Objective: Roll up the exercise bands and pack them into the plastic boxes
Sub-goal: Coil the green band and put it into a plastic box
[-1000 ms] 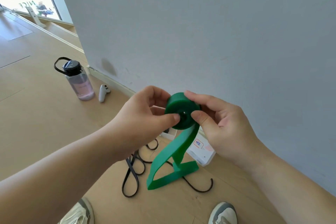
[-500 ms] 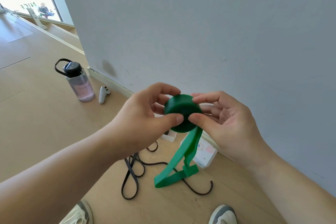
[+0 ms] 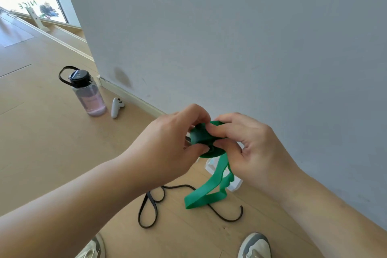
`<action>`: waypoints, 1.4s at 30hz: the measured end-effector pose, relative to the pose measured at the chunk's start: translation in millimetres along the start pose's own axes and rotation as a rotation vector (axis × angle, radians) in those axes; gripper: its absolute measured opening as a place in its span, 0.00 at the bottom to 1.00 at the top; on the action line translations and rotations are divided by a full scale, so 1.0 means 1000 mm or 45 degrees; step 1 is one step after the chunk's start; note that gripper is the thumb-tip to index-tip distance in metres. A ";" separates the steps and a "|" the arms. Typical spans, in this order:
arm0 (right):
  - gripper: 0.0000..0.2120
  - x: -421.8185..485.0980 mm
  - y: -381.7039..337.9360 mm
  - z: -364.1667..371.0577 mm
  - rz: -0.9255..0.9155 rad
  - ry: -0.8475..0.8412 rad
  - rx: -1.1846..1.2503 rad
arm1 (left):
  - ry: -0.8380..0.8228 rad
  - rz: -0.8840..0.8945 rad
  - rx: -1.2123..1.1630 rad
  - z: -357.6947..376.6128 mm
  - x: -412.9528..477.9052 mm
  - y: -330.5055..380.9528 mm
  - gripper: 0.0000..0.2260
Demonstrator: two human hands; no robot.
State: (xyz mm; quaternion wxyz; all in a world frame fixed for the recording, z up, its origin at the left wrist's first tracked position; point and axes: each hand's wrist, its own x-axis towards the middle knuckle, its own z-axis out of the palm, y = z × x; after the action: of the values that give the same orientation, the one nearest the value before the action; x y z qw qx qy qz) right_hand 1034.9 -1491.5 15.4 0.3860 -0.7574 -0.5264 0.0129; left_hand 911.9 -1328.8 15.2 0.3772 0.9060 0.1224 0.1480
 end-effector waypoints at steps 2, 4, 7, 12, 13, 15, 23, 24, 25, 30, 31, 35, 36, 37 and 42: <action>0.15 -0.001 0.000 -0.002 0.086 0.052 0.135 | -0.004 -0.062 -0.115 -0.003 0.001 0.001 0.19; 0.15 0.001 0.000 -0.007 0.349 0.147 0.473 | -0.006 -0.182 -0.295 -0.006 0.003 0.002 0.20; 0.17 0.003 0.002 -0.010 0.501 0.219 0.719 | 0.035 -0.297 -0.537 -0.011 0.005 0.003 0.19; 0.19 0.006 -0.001 -0.009 0.483 0.235 0.899 | 0.072 -0.442 -1.288 -0.013 0.003 0.007 0.18; 0.19 0.005 0.000 -0.008 0.465 0.228 0.870 | 0.062 -0.472 -1.324 -0.010 0.002 0.006 0.18; 0.19 0.003 0.000 -0.007 0.415 0.162 0.693 | 0.048 -0.449 -1.001 -0.003 0.002 0.002 0.17; 0.18 -0.002 0.000 0.001 0.018 -0.090 -0.050 | -0.048 -0.045 -0.049 -0.007 -0.002 -0.001 0.23; 0.15 -0.002 -0.002 0.001 0.066 -0.071 0.003 | -0.043 -0.082 -0.087 -0.008 -0.001 -0.002 0.22; 0.13 -0.001 -0.002 -0.001 0.161 -0.031 0.109 | -0.045 -0.125 -0.149 -0.011 0.001 -0.002 0.21; 0.16 0.003 0.004 -0.007 0.467 0.118 0.627 | 0.053 -0.290 -0.586 -0.018 0.005 -0.006 0.19; 0.18 0.003 0.003 -0.007 0.459 0.106 0.670 | 0.074 -0.323 -0.783 -0.018 0.005 -0.007 0.19; 0.21 0.004 -0.002 -0.010 0.422 0.148 0.728 | -0.007 -0.442 -1.298 -0.013 0.002 -0.001 0.20; 0.21 0.004 -0.003 -0.012 0.416 0.165 0.708 | -0.026 -0.466 -1.311 -0.010 0.002 -0.001 0.20; 0.21 0.004 -0.002 -0.013 0.412 0.175 0.670 | -0.040 -0.479 -1.250 -0.007 0.002 0.000 0.21; 0.19 0.002 -0.006 -0.010 0.351 0.084 0.262 | 0.018 -0.117 -0.164 -0.002 0.001 -0.006 0.30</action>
State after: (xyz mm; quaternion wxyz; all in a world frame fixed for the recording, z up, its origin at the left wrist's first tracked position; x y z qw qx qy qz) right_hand 1035.0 -1494.7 26.9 0.4730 -0.7789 -0.4006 0.0948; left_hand 911.6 -1323.0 12.8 0.4401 0.8722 0.1570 0.1446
